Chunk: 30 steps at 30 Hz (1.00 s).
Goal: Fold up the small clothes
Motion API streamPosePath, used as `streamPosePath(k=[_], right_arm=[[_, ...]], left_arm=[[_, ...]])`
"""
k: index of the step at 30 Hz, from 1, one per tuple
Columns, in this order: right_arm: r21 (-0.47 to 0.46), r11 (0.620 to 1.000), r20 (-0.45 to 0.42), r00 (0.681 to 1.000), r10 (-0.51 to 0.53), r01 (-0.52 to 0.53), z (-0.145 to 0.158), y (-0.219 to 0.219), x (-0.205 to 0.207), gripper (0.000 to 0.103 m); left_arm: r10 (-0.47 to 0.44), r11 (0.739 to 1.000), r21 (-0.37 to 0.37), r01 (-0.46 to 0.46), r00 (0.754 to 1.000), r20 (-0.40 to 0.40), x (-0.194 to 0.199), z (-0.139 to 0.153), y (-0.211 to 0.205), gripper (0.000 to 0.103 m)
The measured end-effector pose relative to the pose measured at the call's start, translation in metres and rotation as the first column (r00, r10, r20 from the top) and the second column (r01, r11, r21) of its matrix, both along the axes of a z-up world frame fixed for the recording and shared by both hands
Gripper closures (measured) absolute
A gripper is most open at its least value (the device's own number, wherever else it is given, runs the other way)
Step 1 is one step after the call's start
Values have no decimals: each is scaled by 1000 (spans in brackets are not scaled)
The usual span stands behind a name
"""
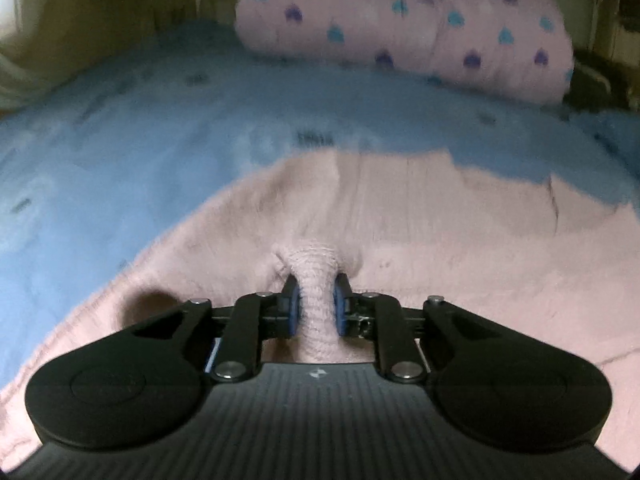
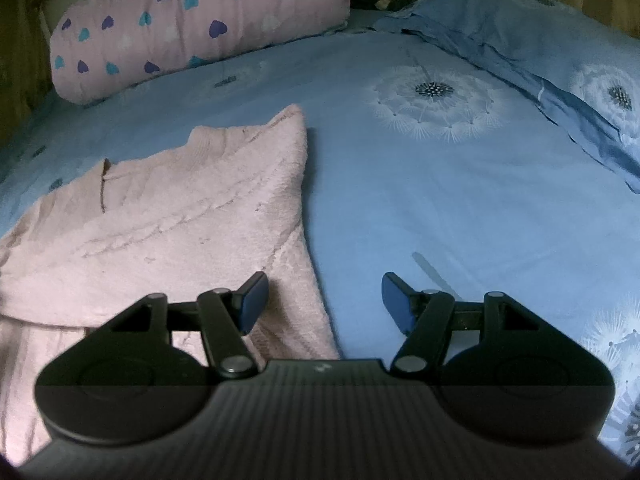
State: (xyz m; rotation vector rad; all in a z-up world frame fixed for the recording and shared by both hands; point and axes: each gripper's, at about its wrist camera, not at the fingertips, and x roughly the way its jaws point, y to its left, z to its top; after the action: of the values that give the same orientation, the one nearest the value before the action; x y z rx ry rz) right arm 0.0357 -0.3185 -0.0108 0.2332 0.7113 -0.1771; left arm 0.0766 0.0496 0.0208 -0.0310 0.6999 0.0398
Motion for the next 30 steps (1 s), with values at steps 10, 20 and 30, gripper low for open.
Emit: streamPosePath(k=[10, 20, 30], right_arm=[[-87, 996, 28, 1000, 3, 0, 6, 11, -5, 38], [-38, 997, 79, 995, 65, -62, 20, 14, -18, 38], [-10, 996, 109, 990, 88, -88, 25, 17, -33, 38]], left_arm=[[-25, 999, -25, 26, 998, 63, -26, 26, 20, 41], [32, 999, 7, -32, 999, -4, -51, 46, 76, 36], [140, 985, 114, -130, 987, -83, -74, 41, 143, 33]])
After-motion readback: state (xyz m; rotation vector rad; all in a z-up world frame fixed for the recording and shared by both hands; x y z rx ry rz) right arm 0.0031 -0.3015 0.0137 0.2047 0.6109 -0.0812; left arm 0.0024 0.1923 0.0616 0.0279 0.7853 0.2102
